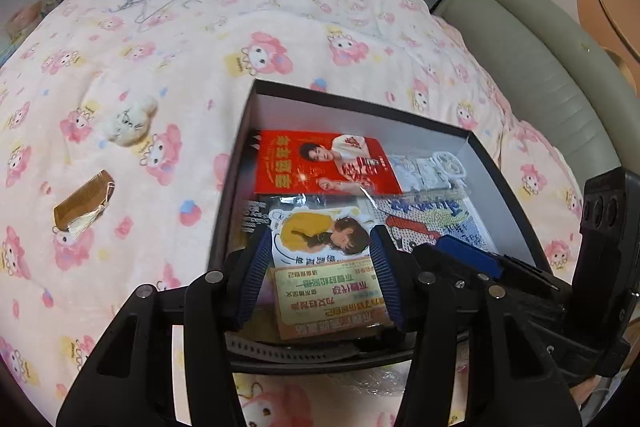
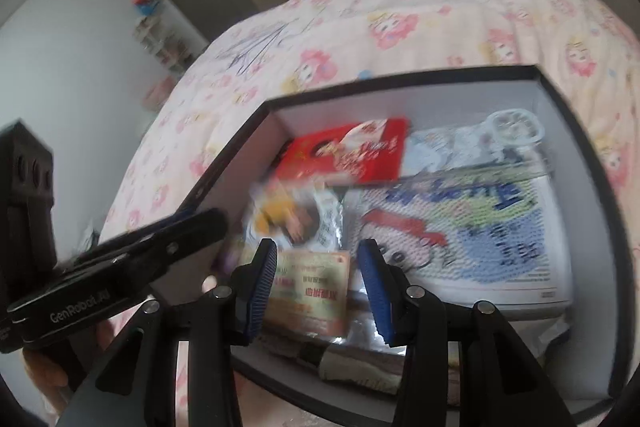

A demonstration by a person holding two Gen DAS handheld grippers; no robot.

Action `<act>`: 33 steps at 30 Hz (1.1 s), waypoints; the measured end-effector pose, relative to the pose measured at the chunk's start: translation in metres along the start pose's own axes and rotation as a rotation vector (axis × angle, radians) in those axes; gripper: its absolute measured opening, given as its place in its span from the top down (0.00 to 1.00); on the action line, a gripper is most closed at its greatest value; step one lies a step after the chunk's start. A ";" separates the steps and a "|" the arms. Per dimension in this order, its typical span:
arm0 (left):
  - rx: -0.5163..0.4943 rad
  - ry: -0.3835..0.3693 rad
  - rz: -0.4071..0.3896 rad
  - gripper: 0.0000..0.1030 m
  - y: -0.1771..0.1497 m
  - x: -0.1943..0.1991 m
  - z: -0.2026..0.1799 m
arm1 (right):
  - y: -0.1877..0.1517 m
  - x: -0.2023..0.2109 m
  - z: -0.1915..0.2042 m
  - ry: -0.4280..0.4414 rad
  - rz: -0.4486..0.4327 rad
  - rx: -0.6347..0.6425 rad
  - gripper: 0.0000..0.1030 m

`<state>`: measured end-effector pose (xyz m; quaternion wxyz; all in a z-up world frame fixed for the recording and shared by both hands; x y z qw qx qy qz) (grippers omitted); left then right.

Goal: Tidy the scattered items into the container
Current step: 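Carry the printed card and sticker card with both grippers over the black box, then lower the cards into the black box and open both grippers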

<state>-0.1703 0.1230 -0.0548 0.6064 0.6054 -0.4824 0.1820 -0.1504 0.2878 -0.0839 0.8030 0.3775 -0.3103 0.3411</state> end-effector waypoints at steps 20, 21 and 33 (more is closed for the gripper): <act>-0.003 -0.032 -0.200 0.50 -0.046 0.082 0.001 | -0.040 0.045 0.065 -0.122 -0.172 0.199 0.61; 0.000 -0.036 -0.207 0.50 -0.048 0.086 0.004 | -0.042 0.047 0.068 -0.120 -0.176 0.207 0.61; 0.057 -0.010 -0.255 0.50 -0.078 0.125 0.040 | -0.072 0.047 0.121 -0.108 -0.178 0.322 0.61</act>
Point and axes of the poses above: each gripper's, at about its wrist camera, not at the fingertips, and x roughly against the way its jaws point, z to its left, y to its top, the point moved 4 cm from there along -x, roughly the way its jaws point, and after that the axes turned 12 degrees about -x, right-handed, at the moved point
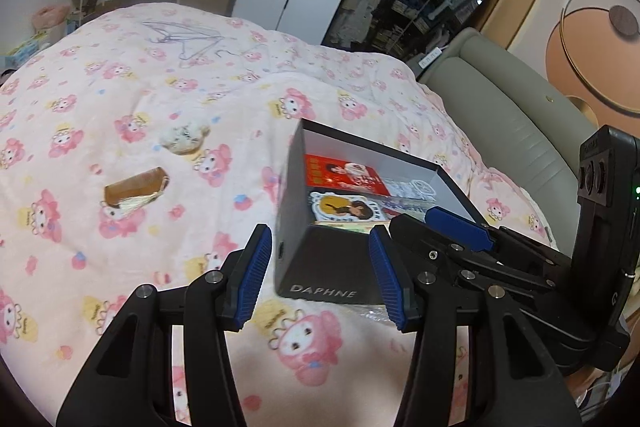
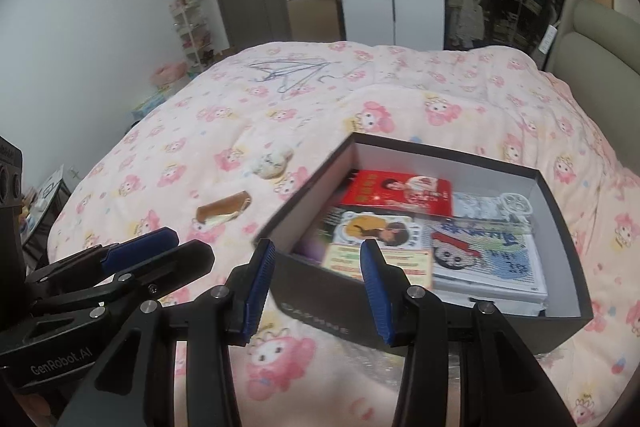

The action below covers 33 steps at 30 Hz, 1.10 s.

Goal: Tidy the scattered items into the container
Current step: 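Lower the cards into the black box and open both grippers, then move both grippers back to the wooden comb on the bedspread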

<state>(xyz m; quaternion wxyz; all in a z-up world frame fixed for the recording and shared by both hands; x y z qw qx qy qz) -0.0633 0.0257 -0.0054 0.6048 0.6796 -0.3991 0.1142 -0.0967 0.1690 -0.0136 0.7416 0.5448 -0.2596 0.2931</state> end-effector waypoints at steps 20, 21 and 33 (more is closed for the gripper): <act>0.342 0.234 -0.084 0.51 -0.053 0.018 0.166 | -0.020 -0.103 0.132 0.106 0.119 0.210 0.61; 0.355 0.256 -0.090 0.51 -0.052 0.015 0.178 | -0.016 -0.118 0.143 0.104 0.137 0.232 0.61; 0.558 0.379 -0.029 0.50 -0.059 -0.100 0.312 | 0.002 -0.330 0.140 0.001 0.368 0.071 0.58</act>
Point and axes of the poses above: each gripper's, at about its wrist camera, not at the fingertips, and x roughly against the way its jaws point, z to its left, y to its top, the point moved 4 cm from there along -x, roughly the way its jaws point, and after that the axes turned 12 degrees about -x, right-handed, at the moved point
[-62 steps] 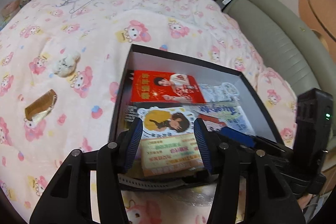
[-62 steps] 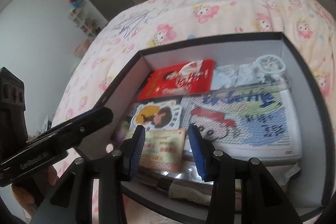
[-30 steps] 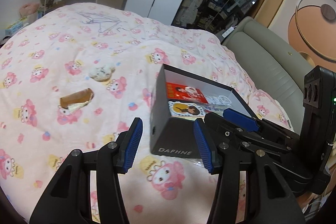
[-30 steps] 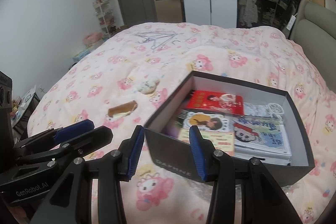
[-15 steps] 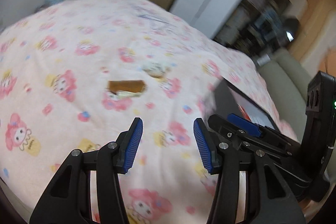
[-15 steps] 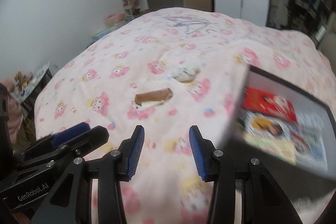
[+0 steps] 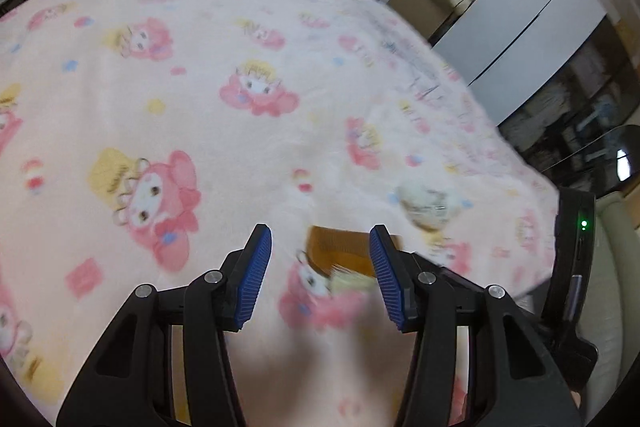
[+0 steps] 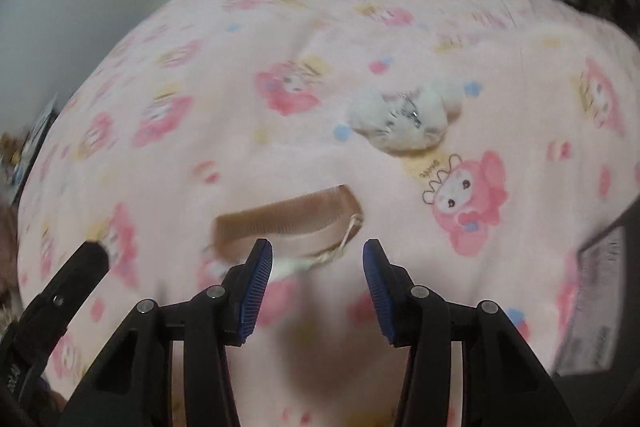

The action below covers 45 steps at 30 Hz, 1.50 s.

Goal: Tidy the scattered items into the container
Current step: 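Move both grippers back to the wooden comb on the bedspread, then grasp the wooden comb with the left gripper while the right gripper grasps it too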

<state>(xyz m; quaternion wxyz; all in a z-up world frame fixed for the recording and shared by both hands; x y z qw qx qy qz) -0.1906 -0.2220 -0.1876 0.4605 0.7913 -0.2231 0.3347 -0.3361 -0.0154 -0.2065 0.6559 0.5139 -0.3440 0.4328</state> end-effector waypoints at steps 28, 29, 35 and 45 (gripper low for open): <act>-0.029 -0.159 0.158 0.78 -0.052 -0.051 -0.013 | -0.046 -0.016 -0.028 0.329 0.004 -0.040 0.62; -0.024 -0.160 0.157 0.78 -0.053 -0.049 -0.011 | -0.048 -0.013 -0.028 0.323 -0.003 -0.039 0.62; -0.006 -0.118 0.123 0.79 -0.053 -0.041 -0.005 | -0.032 -0.015 -0.052 0.239 -0.080 -0.145 0.59; 0.067 -0.177 0.193 0.77 -0.075 -0.045 0.017 | -0.019 -0.036 -0.057 0.421 0.024 -0.287 0.45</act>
Point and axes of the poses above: each gripper's, at about its wrist camera, not at the fingertips, and x roughly against the way its jaws point, z to its left, y to its top, the point moved 4 cm from there along -x, roughly the way its jaws point, and after that the axes turned 12 degrees about -x, right-handed, at the moved point
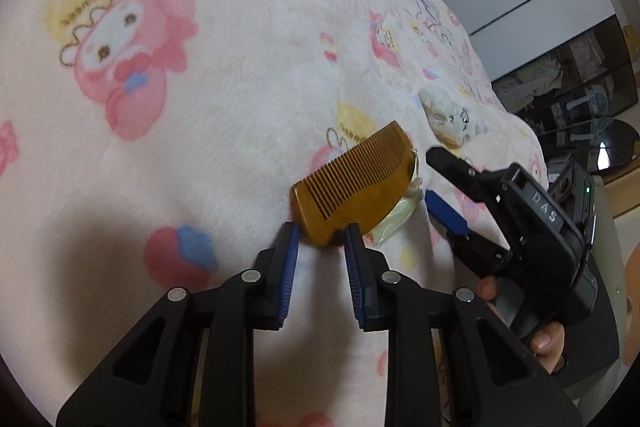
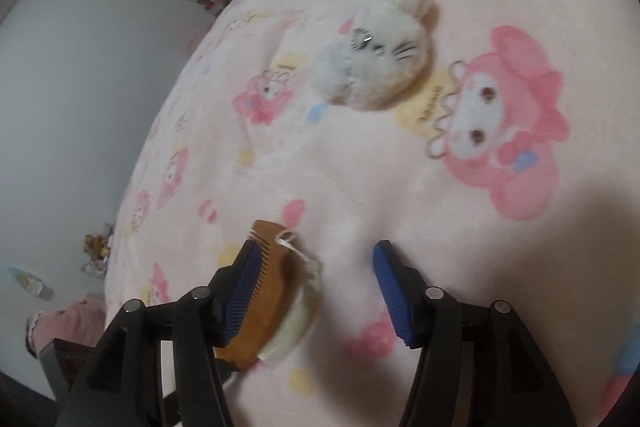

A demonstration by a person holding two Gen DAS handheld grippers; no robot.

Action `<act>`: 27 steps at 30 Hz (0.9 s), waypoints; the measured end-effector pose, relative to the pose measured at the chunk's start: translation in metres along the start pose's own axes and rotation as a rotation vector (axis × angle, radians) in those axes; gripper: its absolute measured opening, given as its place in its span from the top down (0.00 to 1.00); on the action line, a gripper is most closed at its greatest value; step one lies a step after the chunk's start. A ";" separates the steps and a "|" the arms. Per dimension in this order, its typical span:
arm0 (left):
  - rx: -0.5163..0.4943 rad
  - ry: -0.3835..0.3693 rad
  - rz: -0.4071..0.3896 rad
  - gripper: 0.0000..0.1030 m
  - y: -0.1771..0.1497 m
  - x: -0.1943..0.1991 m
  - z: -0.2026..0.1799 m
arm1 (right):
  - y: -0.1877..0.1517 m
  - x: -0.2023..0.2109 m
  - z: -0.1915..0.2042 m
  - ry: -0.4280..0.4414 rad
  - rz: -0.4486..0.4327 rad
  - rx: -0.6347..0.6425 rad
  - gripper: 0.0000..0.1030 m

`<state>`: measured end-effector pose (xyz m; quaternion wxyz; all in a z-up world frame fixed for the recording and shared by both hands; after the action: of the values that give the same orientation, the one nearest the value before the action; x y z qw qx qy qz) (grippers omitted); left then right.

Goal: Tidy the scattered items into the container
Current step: 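Grasp the wooden comb with the left gripper while the right gripper grasps it too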

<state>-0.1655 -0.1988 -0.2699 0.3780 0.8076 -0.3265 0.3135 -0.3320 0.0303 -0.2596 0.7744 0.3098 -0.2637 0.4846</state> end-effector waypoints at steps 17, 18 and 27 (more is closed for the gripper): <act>0.082 -0.013 -0.064 0.86 0.004 0.023 0.017 | -0.069 -0.002 0.055 -0.002 0.178 0.369 0.74; 0.082 -0.021 -0.052 0.83 0.006 0.019 0.016 | -0.063 0.001 0.056 -0.025 0.122 0.371 0.71; 0.094 -0.072 -0.038 0.80 0.024 -0.020 0.006 | -0.008 -0.023 0.019 -0.112 0.026 0.134 0.64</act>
<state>-0.1937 -0.2101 -0.2782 0.3337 0.8413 -0.3094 0.2918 -0.3358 -0.0004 -0.2648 0.7298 0.3838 -0.2775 0.4930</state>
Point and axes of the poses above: each gripper's, at about its wrist camera, not at the fingertips, and x roughly against the way its jaws point, z to its left, y to its top, the point moved 4 cm from there along -x, roughly the way its jaws point, and after that the axes turned 12 degrees about -x, right-handed, at the moved point
